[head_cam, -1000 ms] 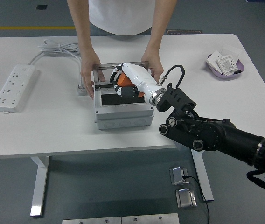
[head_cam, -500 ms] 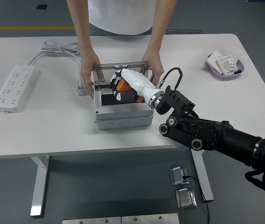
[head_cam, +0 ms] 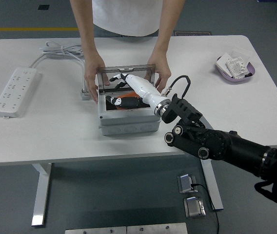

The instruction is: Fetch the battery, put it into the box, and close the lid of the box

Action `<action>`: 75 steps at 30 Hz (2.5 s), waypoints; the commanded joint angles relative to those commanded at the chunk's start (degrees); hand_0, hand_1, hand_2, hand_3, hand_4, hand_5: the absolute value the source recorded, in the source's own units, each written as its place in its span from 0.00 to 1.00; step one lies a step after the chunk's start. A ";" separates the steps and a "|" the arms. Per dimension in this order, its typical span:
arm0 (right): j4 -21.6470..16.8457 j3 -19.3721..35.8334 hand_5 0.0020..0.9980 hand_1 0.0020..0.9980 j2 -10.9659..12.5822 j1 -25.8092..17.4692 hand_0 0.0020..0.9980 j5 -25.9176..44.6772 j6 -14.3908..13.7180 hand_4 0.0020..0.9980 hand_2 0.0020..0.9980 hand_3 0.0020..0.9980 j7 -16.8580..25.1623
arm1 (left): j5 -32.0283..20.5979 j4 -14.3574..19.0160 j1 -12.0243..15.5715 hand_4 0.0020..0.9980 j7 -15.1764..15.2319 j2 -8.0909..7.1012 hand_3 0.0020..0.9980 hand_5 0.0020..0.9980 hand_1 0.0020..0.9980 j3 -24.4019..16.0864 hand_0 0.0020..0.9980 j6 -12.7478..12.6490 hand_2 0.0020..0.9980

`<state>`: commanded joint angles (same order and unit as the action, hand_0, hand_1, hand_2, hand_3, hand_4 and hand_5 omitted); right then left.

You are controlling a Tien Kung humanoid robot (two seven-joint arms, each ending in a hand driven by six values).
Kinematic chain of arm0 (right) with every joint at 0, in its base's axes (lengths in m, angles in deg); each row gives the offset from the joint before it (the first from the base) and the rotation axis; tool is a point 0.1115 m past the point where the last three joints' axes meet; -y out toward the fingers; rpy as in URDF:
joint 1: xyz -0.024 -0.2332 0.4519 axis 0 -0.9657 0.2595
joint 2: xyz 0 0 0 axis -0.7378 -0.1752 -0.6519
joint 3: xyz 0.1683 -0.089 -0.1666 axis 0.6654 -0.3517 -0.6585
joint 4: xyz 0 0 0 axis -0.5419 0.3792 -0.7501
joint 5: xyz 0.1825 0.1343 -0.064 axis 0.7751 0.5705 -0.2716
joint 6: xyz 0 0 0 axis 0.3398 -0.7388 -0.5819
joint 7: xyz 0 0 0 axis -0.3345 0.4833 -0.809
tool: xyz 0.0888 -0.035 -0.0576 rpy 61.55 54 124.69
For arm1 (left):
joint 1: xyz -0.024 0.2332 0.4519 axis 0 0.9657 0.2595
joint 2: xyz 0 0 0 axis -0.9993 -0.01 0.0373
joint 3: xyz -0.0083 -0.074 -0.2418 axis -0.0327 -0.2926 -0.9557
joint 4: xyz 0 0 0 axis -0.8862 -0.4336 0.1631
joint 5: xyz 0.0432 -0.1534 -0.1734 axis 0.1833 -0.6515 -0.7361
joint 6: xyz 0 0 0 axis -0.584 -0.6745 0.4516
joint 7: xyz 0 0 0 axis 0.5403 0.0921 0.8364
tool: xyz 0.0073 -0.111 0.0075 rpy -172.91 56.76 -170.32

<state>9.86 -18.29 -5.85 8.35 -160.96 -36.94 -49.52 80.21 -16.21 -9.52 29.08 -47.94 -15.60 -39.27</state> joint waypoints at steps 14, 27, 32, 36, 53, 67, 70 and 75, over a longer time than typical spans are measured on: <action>-14.94 10.09 0.65 0.68 10.46 -1.30 0.89 4.05 4.40 0.82 0.65 0.80 -3.93 | -0.11 0.13 0.86 0.65 -0.27 0.31 0.59 0.09 0.70 -0.09 0.64 -0.12 0.61; -12.98 9.30 0.62 0.54 10.16 7.56 0.65 9.46 6.91 0.79 0.59 0.74 -4.28 | 2.15 0.20 0.06 0.64 -0.93 -0.20 0.59 0.08 0.70 -1.50 0.64 0.34 0.61; -5.82 4.19 0.61 0.52 6.93 10.66 0.64 14.01 7.19 0.78 0.58 0.73 -2.54 | 3.81 0.22 -0.91 0.64 -1.21 -0.37 0.59 0.07 0.70 -2.37 0.64 0.66 0.61; -0.70 1.43 0.61 0.52 5.31 11.68 0.64 17.04 7.36 0.79 0.58 0.73 -1.12 | 5.03 0.23 -1.44 0.63 -1.39 -0.43 0.59 0.06 0.70 -2.98 0.64 0.89 0.61; 8.99 -3.09 0.59 0.58 2.62 10.84 0.69 22.99 6.74 0.75 0.60 0.74 2.55 | 7.60 0.21 -2.33 0.62 -1.59 -0.21 0.59 0.06 0.70 -4.36 0.64 1.24 0.60; 0.68 -3.37 0.59 0.58 5.62 8.48 0.70 18.08 5.55 0.75 0.61 0.74 1.54 | 5.90 0.14 -2.07 0.62 -1.18 -0.17 0.59 0.06 0.70 -3.42 0.64 0.96 0.60; -1.72 -3.47 0.59 0.58 7.03 7.86 0.70 17.29 5.25 0.75 0.61 0.74 1.27 | 4.81 0.12 -1.90 0.62 -0.96 -0.17 0.59 0.06 0.70 -2.66 0.64 0.84 0.60; -5.00 -5.05 0.59 0.57 8.83 6.89 0.70 16.94 4.92 0.75 0.61 0.73 1.00 | 3.02 0.07 -1.55 0.62 -0.70 -0.20 0.59 0.06 0.70 -1.32 0.64 0.82 0.60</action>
<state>4.86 -23.34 2.98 15.23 -144.02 -32.01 -48.52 83.23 -16.14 -11.07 28.38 -48.13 -16.93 -38.45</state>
